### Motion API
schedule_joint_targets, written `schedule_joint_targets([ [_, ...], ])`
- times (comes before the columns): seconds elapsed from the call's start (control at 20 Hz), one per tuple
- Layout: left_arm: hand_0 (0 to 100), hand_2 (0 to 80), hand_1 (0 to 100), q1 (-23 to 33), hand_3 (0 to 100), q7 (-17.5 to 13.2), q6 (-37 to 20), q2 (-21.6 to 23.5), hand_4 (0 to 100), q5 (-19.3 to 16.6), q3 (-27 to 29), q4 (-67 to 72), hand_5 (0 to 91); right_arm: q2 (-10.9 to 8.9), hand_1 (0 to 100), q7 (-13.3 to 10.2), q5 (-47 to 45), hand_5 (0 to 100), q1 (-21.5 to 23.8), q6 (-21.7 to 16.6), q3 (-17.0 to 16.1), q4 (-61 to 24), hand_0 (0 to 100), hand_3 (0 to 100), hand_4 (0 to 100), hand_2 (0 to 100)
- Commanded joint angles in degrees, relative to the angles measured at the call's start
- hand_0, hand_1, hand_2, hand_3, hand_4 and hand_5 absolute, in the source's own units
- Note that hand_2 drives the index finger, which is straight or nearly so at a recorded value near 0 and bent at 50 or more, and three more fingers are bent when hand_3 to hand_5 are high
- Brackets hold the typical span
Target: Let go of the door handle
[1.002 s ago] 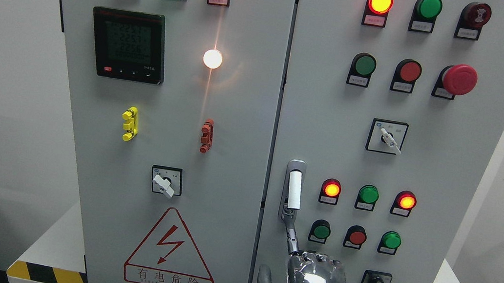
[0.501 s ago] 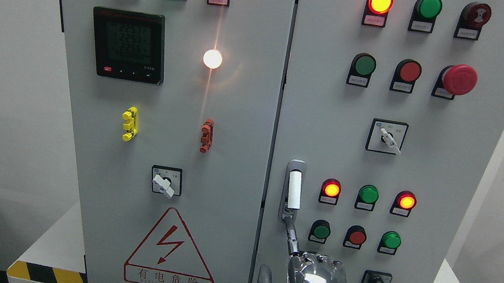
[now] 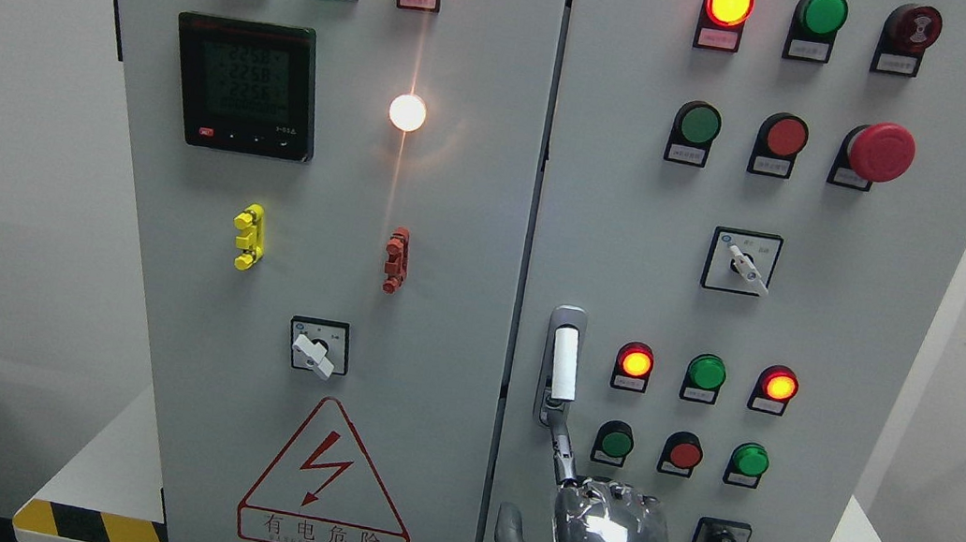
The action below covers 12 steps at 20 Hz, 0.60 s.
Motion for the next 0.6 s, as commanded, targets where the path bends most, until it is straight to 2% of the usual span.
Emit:
schedule_joint_targets([
  [0.0,12,0.0,56,0.97,0,0.01,-0.05,0.00,0,-0.07,0.00,-0.02,0.0,-0.18,29,-0.19,-0.21,88,0.55,-0.19,0.06,-2.50,54,93,89,11],
  [0.1,12,0.0,56,0.97,0,0.01,-0.05,0.00,0,0.02,0.00,-0.02,0.0,-0.27,29,-0.19,-0.21,86,1.60,-0.28,0.06,-3.82,54,92,88,14],
  [0.25,12,0.0,56,0.97,0,0.01,-0.05,0.00,0,0.02,0.00,-0.02,0.0,-0.27,30,-0.11,-0.29,80,3.62,-0.54,0.06,-5.93,54,88,84,23],
  [0.35,12,0.0,56,0.97,0,0.01,-0.05,0.00,0,0.02,0.00,-0.02,0.0,-0.27,30,-0.19,-0.38,77,4.41,-0.72,-0.03,-7.07,57,86,80,36],
  [0.55,12,0.0,56,0.97,0,0.01,-0.05,0.00,0,0.02,0.00,-0.02,0.0,-0.27,27,-0.02,-0.82,75,4.59,-0.81,-0.29,-9.09,61,84,77,47],
])
